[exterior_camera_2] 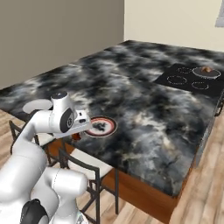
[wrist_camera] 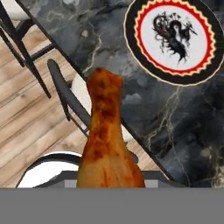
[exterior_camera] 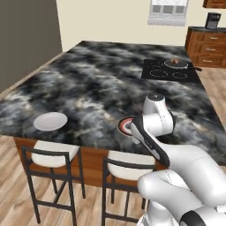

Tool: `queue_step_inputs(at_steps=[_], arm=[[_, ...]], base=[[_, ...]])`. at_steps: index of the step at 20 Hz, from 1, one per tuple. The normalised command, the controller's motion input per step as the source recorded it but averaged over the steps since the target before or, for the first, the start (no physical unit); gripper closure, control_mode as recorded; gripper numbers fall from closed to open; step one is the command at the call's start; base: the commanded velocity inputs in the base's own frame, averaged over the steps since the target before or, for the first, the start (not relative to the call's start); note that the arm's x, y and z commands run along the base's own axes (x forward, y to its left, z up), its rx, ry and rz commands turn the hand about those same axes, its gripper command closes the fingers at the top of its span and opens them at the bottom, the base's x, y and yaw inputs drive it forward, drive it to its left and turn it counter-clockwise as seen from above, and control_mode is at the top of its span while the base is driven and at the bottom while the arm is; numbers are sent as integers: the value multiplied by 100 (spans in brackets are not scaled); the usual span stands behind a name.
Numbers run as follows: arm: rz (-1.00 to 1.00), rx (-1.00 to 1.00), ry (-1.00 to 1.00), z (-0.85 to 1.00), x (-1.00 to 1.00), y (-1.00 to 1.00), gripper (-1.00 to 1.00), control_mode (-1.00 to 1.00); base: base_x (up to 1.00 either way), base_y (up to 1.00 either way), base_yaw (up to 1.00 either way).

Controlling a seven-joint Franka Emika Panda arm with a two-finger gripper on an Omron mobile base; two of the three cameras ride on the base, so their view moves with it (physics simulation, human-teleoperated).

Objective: Take the chicken drumsticks from the pan and place one on each plate on the dining counter.

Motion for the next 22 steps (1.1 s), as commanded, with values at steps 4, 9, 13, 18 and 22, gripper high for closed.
queue_step_inputs(at_steps=[4,9,13,18,22], arm=[[0,0,0,0,0,0,100,100],[0,0,0,0,0,0,100,100],[-17,0,-6,-4,36,4,100,-100],[-12,4,-12,-8,77,4,100,-100],[-1,12,-9,-20,92,24,100,-100]], base=[[53,62,-43],[34,49,-31],[11,7,-8],[0,0,0],[0,0,0]])
